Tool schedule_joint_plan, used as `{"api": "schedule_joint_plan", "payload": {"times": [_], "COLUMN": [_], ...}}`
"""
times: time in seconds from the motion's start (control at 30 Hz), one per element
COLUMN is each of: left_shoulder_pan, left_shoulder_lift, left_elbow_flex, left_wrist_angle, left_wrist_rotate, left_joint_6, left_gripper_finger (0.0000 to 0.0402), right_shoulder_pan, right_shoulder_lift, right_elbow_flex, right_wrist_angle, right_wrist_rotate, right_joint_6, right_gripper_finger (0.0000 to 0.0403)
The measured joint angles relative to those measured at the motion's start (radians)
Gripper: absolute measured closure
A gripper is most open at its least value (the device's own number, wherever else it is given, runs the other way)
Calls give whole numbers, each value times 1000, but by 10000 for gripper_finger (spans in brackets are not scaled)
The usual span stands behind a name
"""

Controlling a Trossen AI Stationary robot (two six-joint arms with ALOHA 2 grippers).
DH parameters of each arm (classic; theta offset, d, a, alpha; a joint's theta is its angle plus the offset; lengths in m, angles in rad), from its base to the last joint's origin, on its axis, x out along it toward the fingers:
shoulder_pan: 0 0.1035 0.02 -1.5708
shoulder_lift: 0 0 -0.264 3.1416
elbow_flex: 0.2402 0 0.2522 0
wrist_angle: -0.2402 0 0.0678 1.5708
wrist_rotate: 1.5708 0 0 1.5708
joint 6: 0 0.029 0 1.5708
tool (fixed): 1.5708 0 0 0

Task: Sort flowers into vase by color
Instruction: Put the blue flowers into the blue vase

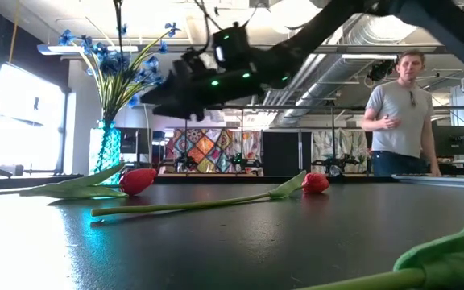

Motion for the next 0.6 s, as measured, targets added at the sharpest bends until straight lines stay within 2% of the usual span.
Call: {"api": "schedule_joint_plan", "payload": {"times": [0.2,0.3,0.47,0.6], "left_shoulder_pan": [-35,-45,-55,-55], "left_shoulder_lift": [-2,-1,-1,-1], "left_elbow_flex": [0,0,0,0], "left_wrist_angle": [9,9,8,3], "left_wrist_rotate": [-57,-67,-92,-92], "left_joint_6": [8,7,8,8], "left_gripper_finger": [401,401,401,401], "right_shoulder_pan": [-26,-28,-26,-28], "right_shoulder_lift": [189,244,307,340], "right_elbow_flex": [244,334,435,465], "right_wrist_angle": [-13,-24,-68,-102], "right_wrist_rotate": [-38,-52,-43,-39], "right_joint_6": [137,151,156,175], "right_gripper_finger": [88,88,88,73]}}
